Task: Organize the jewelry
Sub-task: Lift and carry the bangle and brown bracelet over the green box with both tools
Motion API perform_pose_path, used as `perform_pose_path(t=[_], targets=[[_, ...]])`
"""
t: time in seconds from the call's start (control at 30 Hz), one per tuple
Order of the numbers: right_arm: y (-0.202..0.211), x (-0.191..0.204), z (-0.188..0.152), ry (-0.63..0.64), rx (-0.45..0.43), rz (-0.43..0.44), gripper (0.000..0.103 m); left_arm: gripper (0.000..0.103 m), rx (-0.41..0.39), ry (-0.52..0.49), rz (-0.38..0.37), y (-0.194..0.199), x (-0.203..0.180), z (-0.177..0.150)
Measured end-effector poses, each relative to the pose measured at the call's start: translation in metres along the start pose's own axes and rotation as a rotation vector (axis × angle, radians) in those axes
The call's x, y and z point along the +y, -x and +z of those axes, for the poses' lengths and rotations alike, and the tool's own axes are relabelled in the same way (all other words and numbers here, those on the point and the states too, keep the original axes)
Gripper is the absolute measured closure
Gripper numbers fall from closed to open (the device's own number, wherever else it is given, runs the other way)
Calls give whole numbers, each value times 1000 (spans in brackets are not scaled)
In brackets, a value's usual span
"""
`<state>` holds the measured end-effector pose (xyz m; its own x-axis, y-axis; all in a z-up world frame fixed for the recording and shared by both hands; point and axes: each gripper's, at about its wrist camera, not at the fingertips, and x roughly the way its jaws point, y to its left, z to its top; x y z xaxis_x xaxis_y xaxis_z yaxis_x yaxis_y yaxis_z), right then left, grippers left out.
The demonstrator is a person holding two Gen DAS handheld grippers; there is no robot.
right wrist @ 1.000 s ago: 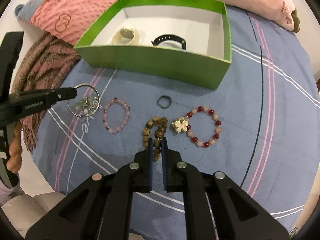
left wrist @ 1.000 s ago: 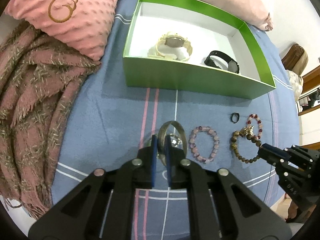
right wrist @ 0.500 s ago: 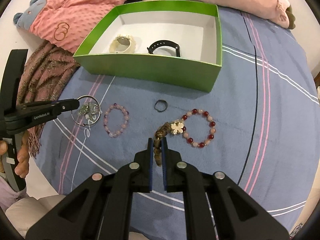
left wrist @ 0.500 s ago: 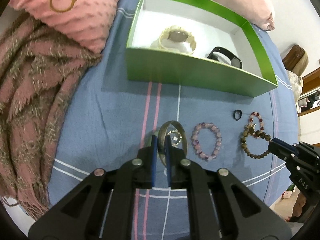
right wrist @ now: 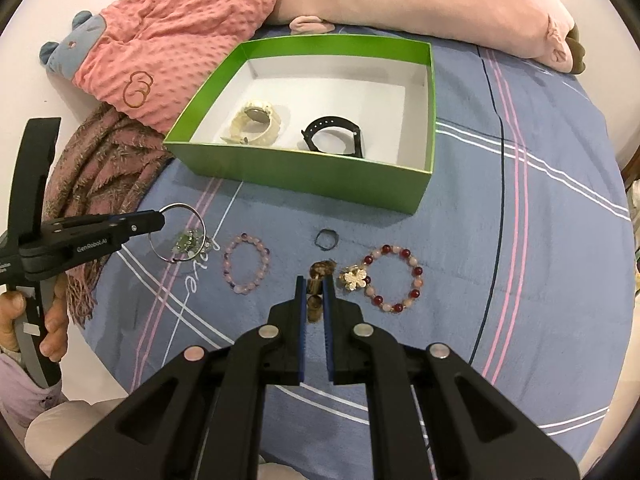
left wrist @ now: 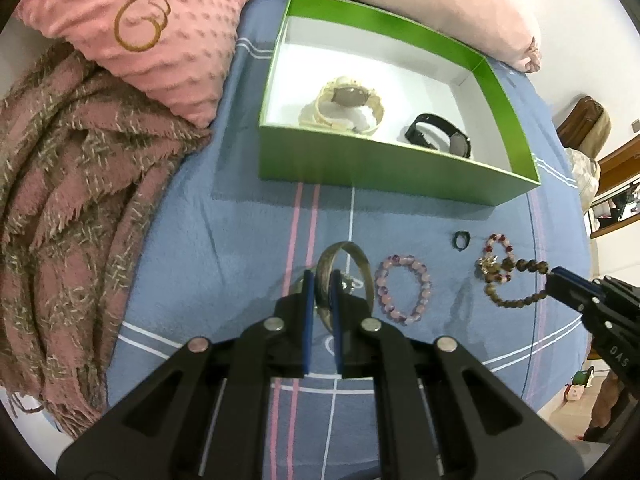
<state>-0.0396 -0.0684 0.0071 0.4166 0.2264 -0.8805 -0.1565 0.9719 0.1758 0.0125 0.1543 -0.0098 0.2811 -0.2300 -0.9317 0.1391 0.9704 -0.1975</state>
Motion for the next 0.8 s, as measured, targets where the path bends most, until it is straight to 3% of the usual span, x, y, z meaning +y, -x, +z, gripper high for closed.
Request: perform_pose_path(t=[0.53,0.77,0.8], targets=[[32,9,38,43,-104,22,96,95,-88,-61,-18,43,-21,26],[48,12,83,73,-177,40,96,95,-125,-126,-36,63,-42,61],[46,10,102,82,-193,38,96,95,-131,-135,-37,65,-45,68]])
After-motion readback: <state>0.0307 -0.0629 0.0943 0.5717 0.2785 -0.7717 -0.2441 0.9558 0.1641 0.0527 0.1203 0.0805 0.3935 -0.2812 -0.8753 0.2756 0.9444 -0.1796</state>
